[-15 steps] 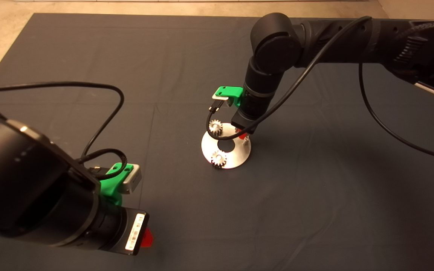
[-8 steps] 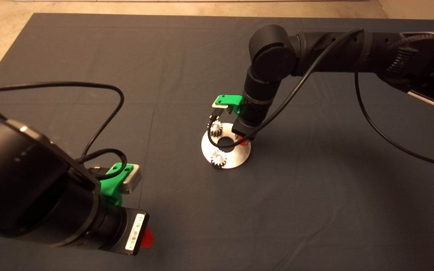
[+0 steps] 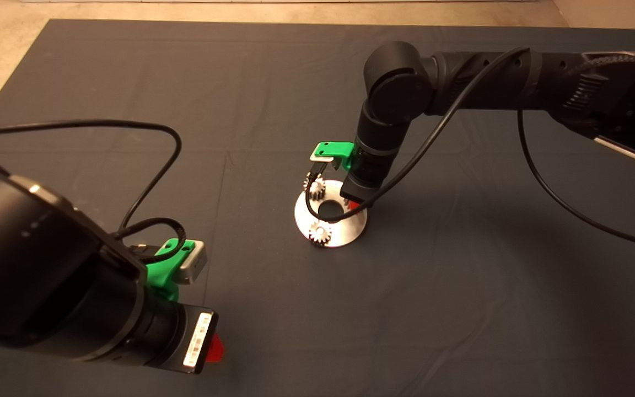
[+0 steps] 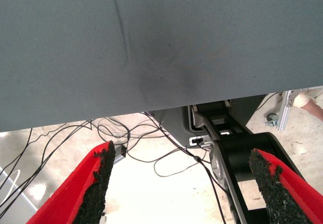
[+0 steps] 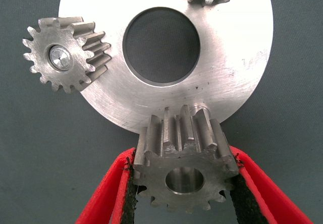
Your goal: Install three planetary gears onto the carrier pins
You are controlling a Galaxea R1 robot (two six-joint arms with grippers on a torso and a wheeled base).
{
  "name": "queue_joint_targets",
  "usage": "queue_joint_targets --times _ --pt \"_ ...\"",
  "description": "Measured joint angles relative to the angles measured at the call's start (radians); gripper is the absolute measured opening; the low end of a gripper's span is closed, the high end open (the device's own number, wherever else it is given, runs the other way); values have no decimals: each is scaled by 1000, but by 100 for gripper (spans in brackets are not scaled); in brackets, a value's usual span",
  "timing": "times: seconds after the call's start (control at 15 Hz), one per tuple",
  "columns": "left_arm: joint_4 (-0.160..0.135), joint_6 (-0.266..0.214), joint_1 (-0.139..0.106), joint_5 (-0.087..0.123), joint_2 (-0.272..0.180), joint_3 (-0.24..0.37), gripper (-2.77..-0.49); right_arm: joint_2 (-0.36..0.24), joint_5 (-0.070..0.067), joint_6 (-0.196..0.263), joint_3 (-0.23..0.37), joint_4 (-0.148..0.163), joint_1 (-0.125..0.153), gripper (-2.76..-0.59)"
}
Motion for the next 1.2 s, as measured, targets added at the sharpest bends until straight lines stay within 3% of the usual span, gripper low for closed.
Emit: queue_joint_targets --times 0.4,1.2 --pt "0 0 0 0 0 0 -137 -2 0 -22 0 -42 -8 -223" --pt "0 0 0 -1 0 0 -137 -20 0 -55 -3 -75 -33 -223"
